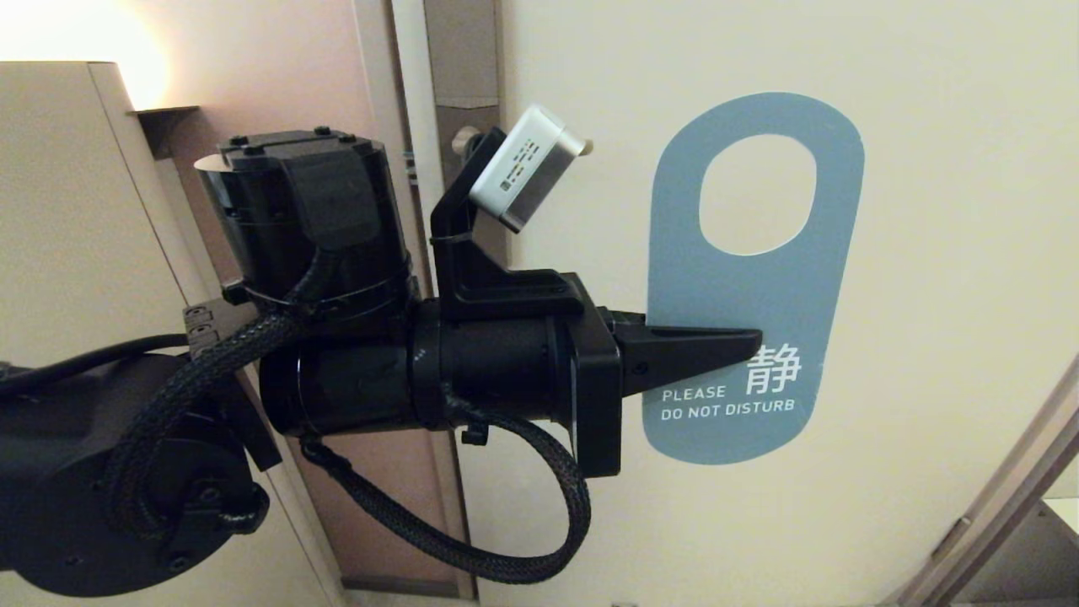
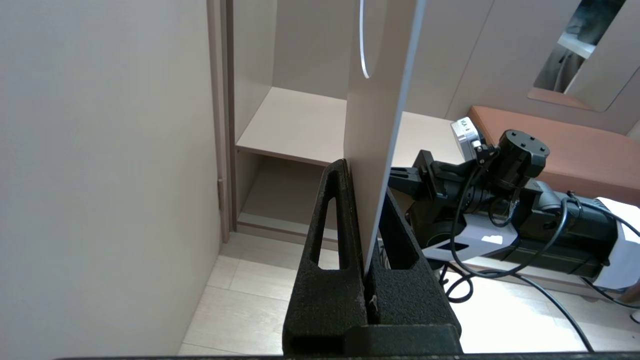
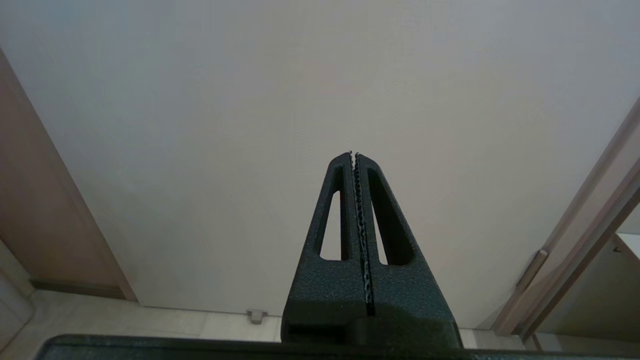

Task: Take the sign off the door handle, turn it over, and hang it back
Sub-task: Hand it to the other hand

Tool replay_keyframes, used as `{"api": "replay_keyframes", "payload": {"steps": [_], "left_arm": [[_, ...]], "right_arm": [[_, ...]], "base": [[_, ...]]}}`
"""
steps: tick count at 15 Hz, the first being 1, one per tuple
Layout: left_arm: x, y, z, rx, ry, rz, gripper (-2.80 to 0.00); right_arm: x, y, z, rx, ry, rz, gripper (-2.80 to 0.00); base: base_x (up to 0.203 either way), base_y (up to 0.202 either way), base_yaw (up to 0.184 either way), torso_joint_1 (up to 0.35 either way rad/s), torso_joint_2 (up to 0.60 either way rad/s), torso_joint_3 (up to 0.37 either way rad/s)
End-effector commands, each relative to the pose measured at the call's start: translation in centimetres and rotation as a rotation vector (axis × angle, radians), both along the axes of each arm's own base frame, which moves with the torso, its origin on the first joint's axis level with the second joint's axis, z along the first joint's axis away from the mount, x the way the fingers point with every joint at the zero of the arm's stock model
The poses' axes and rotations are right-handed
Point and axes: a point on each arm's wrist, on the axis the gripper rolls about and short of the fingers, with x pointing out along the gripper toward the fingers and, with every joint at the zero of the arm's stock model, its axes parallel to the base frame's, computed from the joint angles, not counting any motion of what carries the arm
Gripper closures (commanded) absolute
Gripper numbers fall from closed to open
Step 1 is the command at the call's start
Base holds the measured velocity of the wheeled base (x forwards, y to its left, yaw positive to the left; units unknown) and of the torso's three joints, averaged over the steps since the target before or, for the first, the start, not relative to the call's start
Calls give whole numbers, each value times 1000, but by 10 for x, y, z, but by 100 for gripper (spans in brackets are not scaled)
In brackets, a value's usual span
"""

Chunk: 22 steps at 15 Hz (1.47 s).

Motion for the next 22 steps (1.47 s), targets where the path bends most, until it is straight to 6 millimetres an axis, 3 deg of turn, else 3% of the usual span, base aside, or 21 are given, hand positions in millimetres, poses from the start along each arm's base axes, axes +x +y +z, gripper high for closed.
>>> {"api": "replay_keyframes", "payload": {"steps": [1,11,15,22], "left_arm": [[0,0,0,-1,0,-1,0],[5,-2,-10,8,10,5,0],[13,-5,-16,15,14,12,0],[55,-21,-37,-34,-42,-52,0]], "right_arm": [[0,0,0,-1,1,0,0],[-1,0,6,-41,-1,11,0],[3,1,35,-38,14,37,0],[27,3,97,-32,69,144,0]], "base": [[0,0,0,0,0,0],[0,0,0,0,0,0],[0,0,0,0,0,0],[0,0,0,0,0,0]]}}
